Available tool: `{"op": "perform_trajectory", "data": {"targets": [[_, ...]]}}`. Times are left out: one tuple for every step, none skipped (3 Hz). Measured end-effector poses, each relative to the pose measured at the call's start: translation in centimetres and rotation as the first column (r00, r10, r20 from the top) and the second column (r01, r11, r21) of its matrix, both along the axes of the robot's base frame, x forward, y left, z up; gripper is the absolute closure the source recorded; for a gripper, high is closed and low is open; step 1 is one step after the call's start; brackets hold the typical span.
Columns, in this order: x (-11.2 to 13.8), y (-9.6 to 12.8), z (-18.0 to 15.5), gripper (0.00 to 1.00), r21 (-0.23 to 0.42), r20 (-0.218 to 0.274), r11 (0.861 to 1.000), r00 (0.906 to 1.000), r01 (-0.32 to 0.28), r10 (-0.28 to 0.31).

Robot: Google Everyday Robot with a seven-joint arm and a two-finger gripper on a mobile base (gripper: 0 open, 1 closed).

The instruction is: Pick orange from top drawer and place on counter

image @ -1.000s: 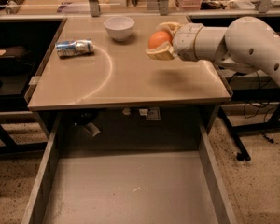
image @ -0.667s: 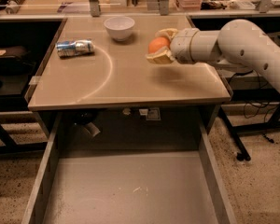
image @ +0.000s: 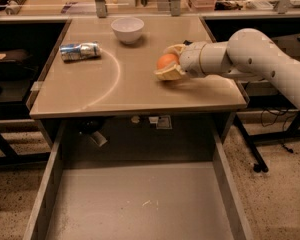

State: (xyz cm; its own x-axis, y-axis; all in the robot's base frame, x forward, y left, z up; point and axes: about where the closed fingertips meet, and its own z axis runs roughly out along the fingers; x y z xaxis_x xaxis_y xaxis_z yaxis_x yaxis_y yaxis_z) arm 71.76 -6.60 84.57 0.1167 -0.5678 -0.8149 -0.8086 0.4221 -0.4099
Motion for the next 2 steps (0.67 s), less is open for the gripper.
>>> {"op": "perform_trajectory", "data": {"targets": [[-0.04,0.04,-0.07,0.80,0.000,-0.002,1.000,1.0000,-0.002,0.002],[-0.04,0.05,-0.07,0.57,0.000,-0.002,1.000,1.0000,-0.002,0.002]]}}
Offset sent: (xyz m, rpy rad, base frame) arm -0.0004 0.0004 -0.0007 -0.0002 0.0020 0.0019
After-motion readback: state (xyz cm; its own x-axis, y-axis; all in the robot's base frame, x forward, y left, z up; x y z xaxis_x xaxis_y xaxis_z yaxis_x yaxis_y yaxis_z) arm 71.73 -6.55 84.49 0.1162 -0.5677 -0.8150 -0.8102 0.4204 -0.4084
